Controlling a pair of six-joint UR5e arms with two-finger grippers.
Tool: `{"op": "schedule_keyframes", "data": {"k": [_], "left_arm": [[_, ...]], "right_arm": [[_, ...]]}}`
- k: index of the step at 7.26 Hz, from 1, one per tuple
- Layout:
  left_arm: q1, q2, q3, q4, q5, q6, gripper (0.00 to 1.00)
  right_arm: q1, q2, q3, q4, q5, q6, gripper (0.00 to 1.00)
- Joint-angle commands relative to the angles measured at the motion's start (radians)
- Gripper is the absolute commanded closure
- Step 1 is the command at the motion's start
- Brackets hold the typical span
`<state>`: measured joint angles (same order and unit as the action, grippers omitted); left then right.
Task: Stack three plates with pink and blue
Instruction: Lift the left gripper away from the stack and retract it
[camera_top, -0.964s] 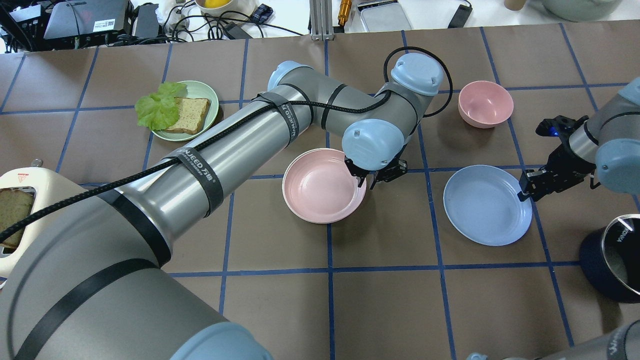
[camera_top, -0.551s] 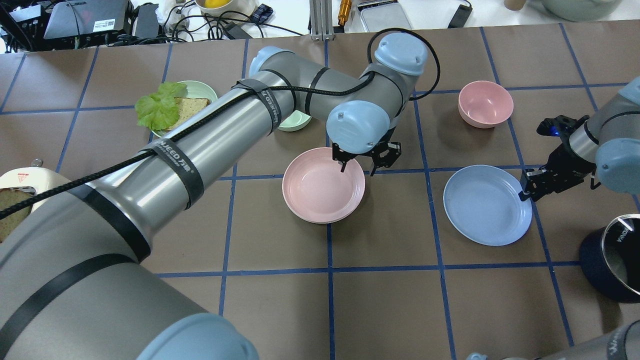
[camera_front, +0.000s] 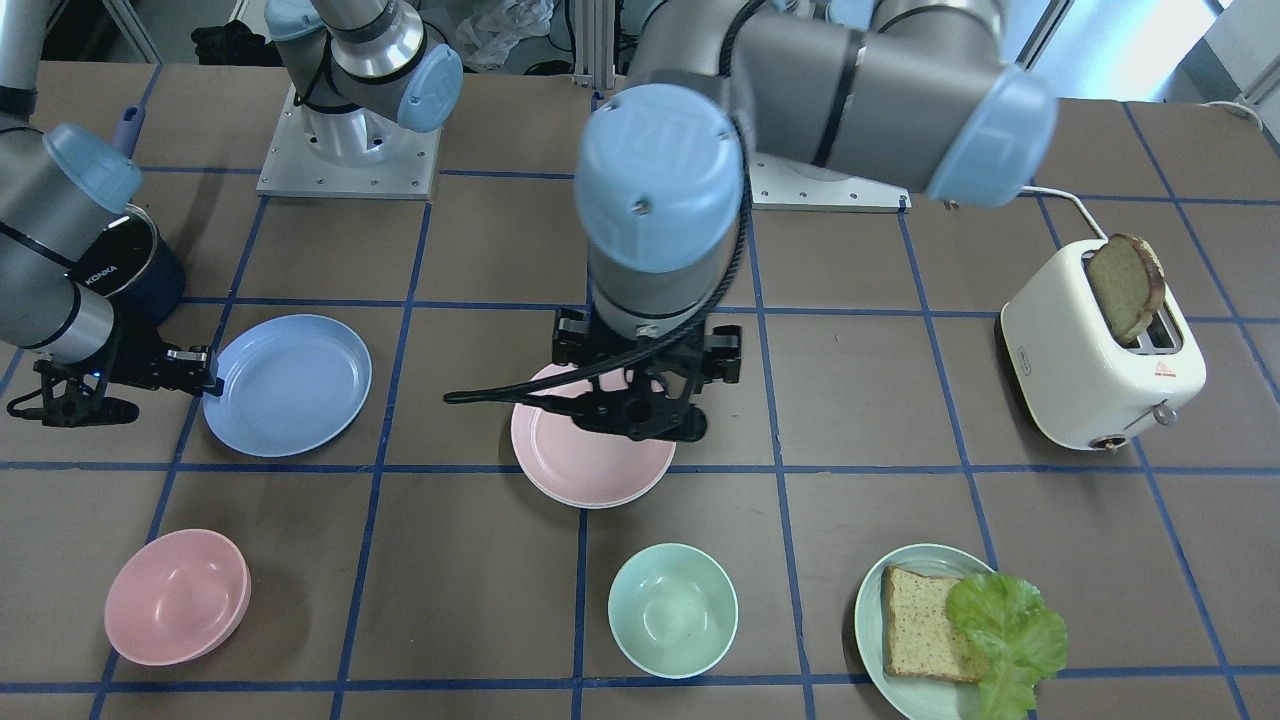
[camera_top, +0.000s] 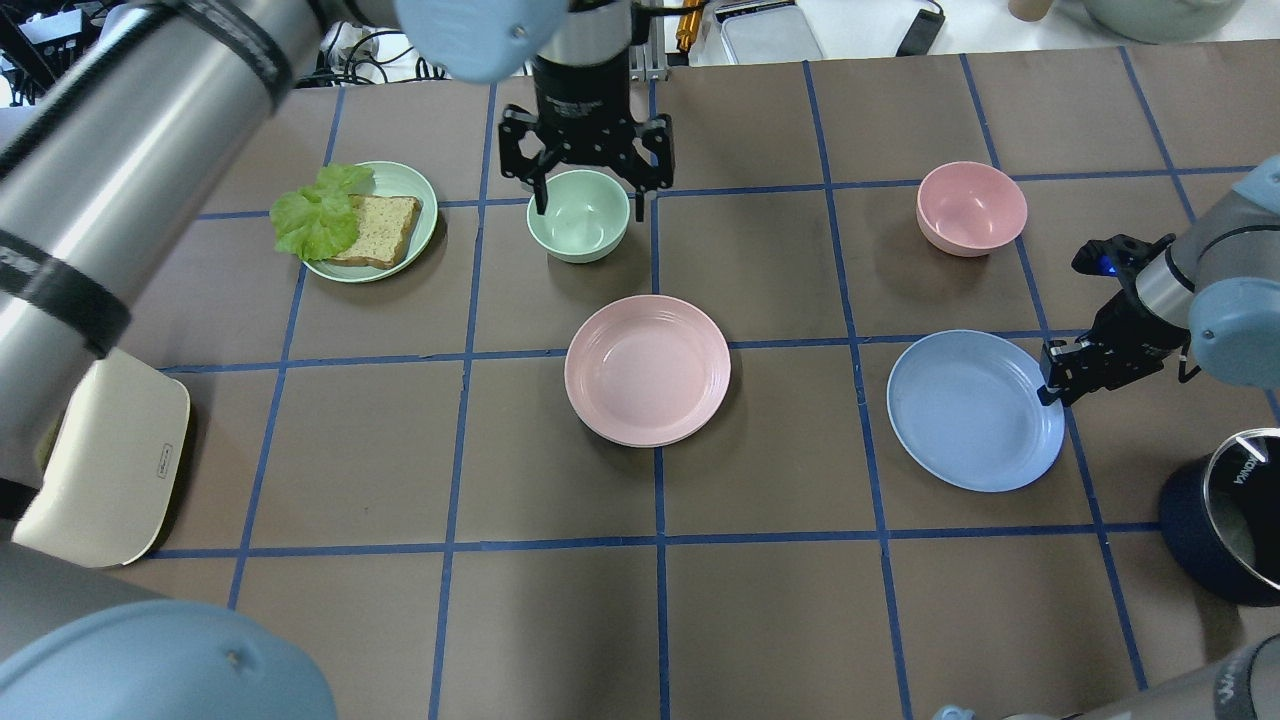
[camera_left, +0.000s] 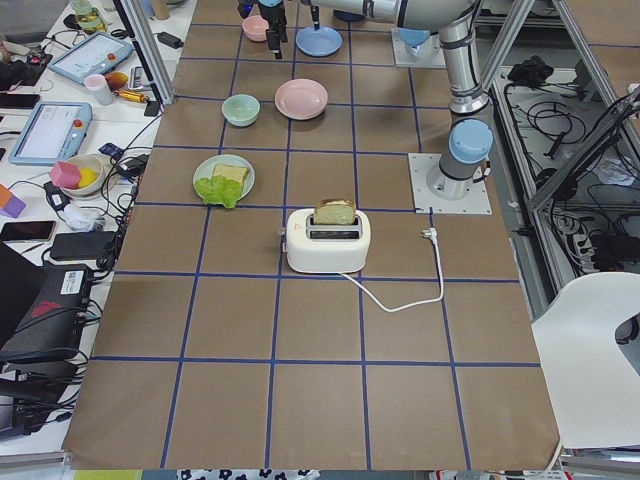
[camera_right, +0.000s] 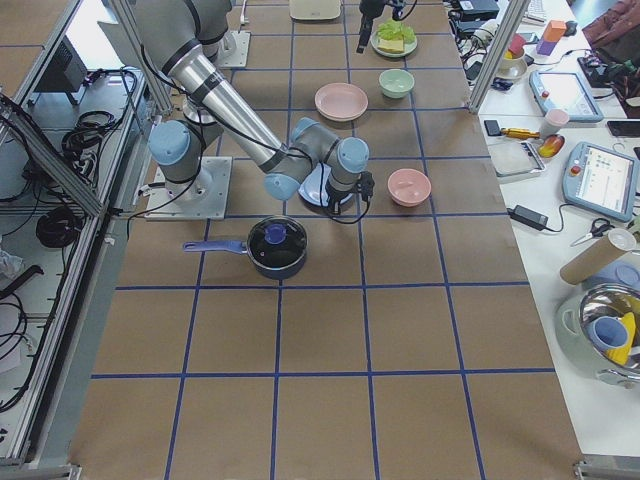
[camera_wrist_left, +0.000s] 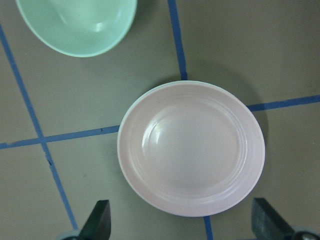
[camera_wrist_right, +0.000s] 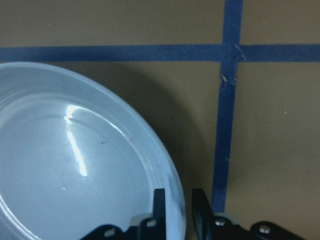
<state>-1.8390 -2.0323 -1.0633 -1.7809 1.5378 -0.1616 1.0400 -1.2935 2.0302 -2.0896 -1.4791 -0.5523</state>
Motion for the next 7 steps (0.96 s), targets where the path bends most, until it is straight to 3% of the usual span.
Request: {"op": "schedule_keyframes", "data": {"k": [1,3,7], "left_arm": [[0.098,0.084,0.078,-0.095,-0.033,0.071,0.00],[0.199,0.176,0.056,-0.118,-0.034,0.203,0.00],[0.230,0.296,-0.171,-0.032,-0.033,0.185,0.00]], "right_arm": [[0.000,0.000,-0.001,0.000,-0.006,0.000,0.82],[0.000,0.000,-0.001,0.003,-0.013,0.002,1.00],[0.002,-0.013,-0.013,0.014,0.000,0.003,1.00]]}}
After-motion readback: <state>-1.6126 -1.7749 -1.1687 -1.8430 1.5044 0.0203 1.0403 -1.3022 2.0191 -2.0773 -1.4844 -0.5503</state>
